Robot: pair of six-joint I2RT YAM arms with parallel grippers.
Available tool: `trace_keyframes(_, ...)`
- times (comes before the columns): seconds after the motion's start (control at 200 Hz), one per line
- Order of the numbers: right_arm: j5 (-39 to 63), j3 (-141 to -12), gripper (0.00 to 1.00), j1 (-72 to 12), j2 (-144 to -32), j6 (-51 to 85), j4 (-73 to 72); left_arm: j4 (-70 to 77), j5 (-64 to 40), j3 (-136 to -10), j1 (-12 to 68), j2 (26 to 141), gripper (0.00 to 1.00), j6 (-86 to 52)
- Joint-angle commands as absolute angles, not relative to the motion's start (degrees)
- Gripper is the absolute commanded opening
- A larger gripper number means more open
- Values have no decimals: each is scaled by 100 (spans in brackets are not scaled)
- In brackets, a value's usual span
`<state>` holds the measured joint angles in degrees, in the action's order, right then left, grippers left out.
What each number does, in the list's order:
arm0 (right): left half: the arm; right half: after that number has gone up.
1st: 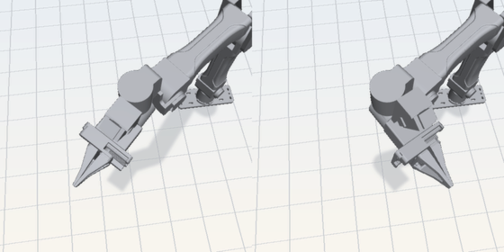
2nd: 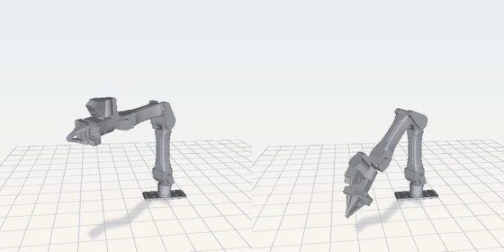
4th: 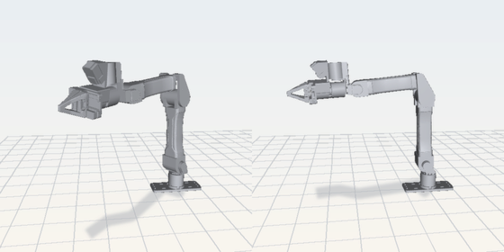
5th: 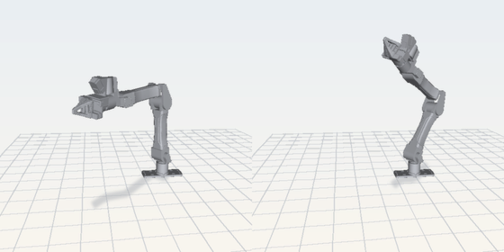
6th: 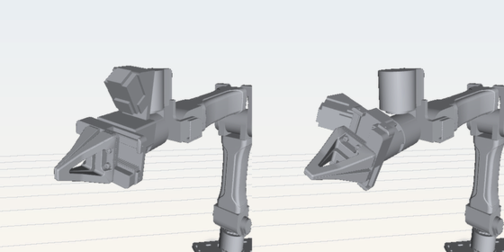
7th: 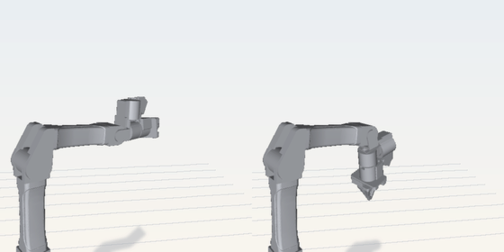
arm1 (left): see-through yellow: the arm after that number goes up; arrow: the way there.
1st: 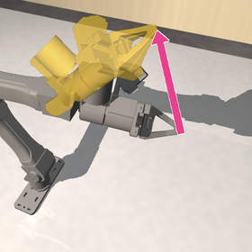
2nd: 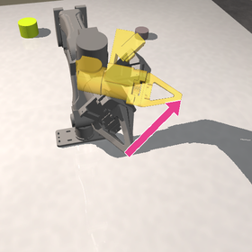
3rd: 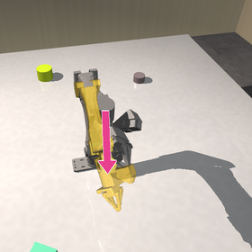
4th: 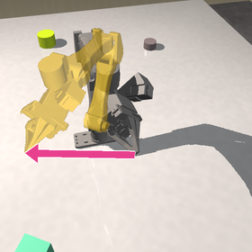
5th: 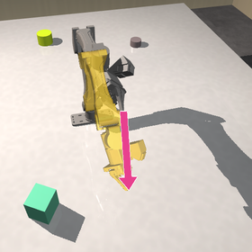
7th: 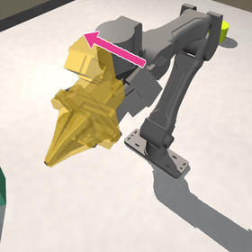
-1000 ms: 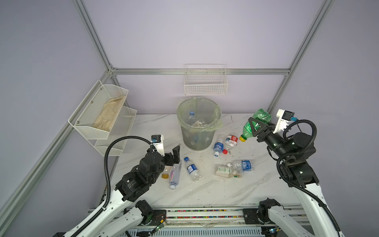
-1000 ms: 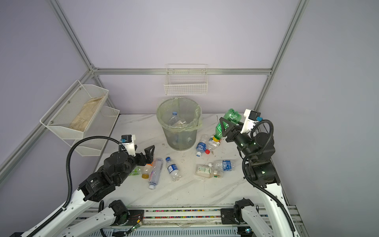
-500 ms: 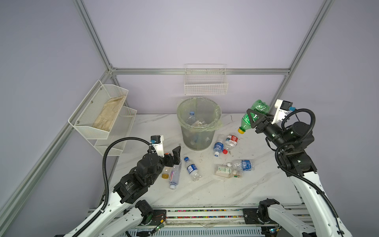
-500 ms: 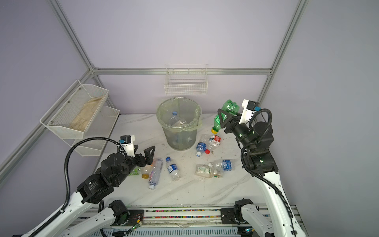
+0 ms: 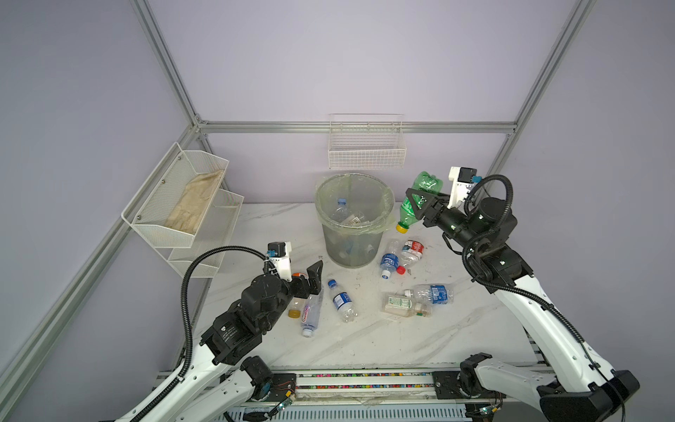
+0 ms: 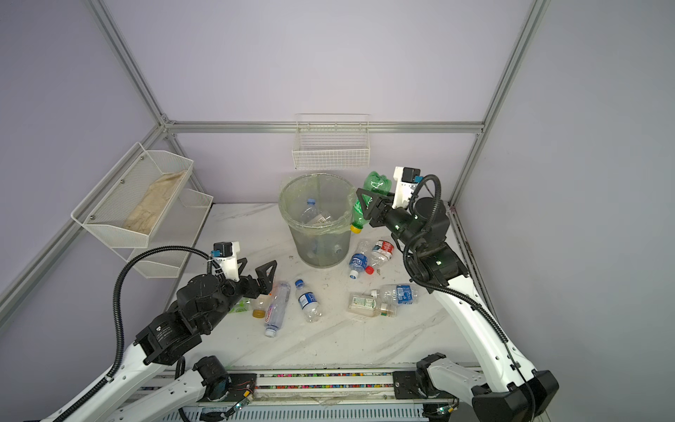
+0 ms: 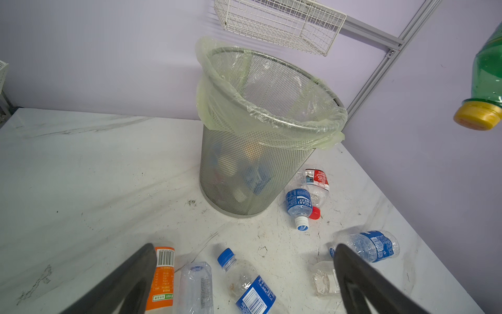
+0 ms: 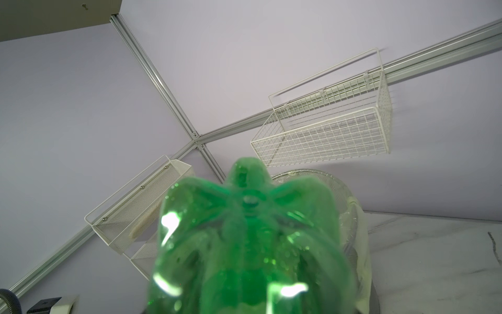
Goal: Throw the plastic bottles in the bin
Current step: Throw the plastic bottle into the trash bin.
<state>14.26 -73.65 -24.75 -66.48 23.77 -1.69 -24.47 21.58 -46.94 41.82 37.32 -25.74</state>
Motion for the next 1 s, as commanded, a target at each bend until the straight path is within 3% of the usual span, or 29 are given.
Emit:
trace_keyframes(0.0,1040,-7658,0,-2677,-6899,2209,-237,-2245,2127,-4460,4218,3556,100,-2460)
trace_keyframes(0.315,818,-8597,0,-3062,-8274,2147,-237,-2280,2039,-4359,4218,3401,100,-2557)
trace_keyframes(0.485,425,-9753,0,-3120,-9380,2310,393,-2276,2044,-4389,4221,3409,100,-2610)
trace_keyframes(0.55,424,-10524,30,-3173,-9900,2205,1061,-2287,1992,-4436,4227,3430,100,-2597)
trace_keyframes(0.575,303,-10782,64,-3239,-10029,2122,1307,-2292,1961,-4455,4221,3435,100,-2589)
trace_keyframes(0.59,162,-10893,90,-3294,-10076,2090,1424,-2298,1941,-4465,4227,3436,100,-2578)
trace_keyframes(0.6,60,-10948,96,-3337,-10093,2061,1479,-2302,1922,-4469,4223,3436,100,-2569)
trace_keyframes(0.68,-525,-10926,97,-3600,-9959,1904,1456,-2311,1855,-4481,4244,3423,100,-2513)
trace_keyframes(0.995,-756,-10206,97,-3641,-9144,1873,1252,-2383,1964,-4453,4276,3494,100,-2498)
